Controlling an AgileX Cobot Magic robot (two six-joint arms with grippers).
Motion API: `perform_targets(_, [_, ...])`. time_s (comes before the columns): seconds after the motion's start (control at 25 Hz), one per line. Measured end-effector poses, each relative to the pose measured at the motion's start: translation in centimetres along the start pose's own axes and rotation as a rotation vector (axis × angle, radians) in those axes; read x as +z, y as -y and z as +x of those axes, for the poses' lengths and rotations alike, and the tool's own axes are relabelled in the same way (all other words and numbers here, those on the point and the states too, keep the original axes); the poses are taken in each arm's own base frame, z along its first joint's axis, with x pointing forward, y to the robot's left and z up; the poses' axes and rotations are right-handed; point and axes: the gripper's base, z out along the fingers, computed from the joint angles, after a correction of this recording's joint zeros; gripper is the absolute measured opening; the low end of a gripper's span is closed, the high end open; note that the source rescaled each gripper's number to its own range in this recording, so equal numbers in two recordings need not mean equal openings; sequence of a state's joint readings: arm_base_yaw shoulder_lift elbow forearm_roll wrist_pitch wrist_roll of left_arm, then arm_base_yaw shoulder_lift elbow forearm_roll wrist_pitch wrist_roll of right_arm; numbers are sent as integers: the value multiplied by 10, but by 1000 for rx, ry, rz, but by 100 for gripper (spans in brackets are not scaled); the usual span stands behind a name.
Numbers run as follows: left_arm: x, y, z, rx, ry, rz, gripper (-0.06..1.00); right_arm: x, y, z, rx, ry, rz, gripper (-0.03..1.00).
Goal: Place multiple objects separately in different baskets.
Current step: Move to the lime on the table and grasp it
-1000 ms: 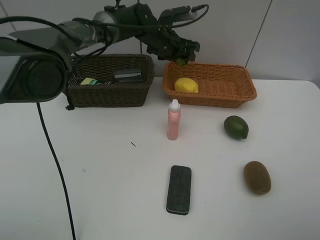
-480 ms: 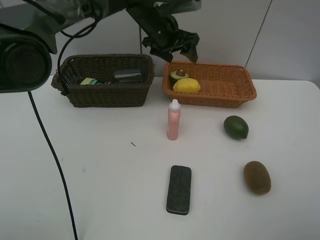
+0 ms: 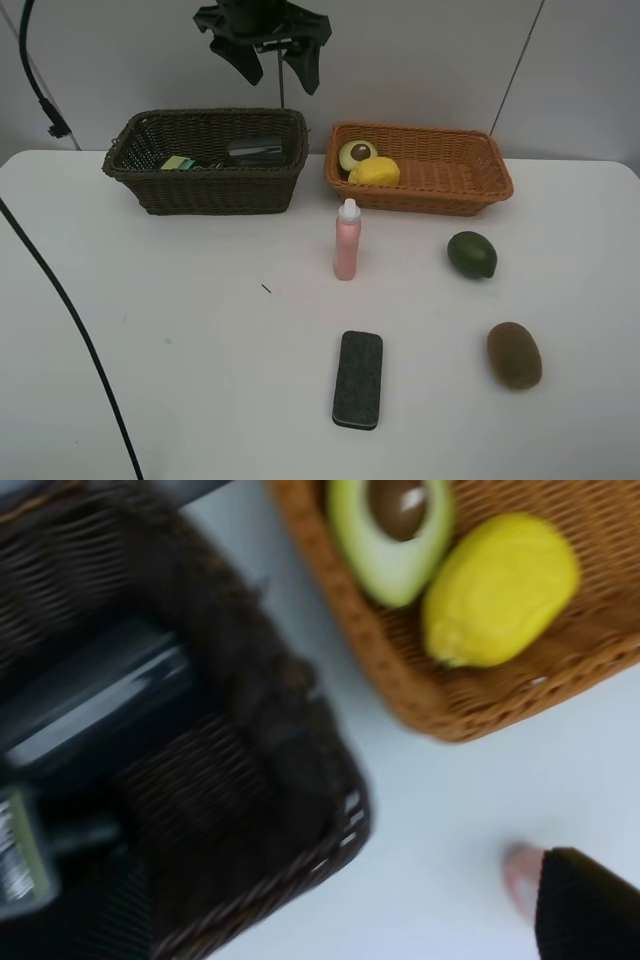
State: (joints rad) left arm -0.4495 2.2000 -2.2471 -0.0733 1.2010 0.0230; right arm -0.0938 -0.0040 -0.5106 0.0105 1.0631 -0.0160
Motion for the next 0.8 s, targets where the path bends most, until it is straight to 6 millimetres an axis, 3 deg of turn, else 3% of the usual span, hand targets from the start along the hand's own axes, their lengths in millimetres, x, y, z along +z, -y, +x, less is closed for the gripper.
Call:
perform_targets(0.2, [-42, -51, 52, -155, -88, -65, 99, 0, 0, 0, 0, 0, 0, 100])
perform_targets(0.36, [-84, -88, 120, -298, -141, -112, 99, 0, 0, 0, 0, 0, 0, 100])
perform_targets(0.48, [-114, -104, 178, -413, -153, -148, 99, 0, 0, 0, 0, 0, 0, 100])
perform_targets(0.64, [-148, -97, 251, -519, -121, -196, 99, 0, 0, 0, 0, 0, 0, 100])
perform_targets(0.8, [-169, -64, 304, -505, -30, -198, 99, 0, 0, 0, 0, 0, 0, 100])
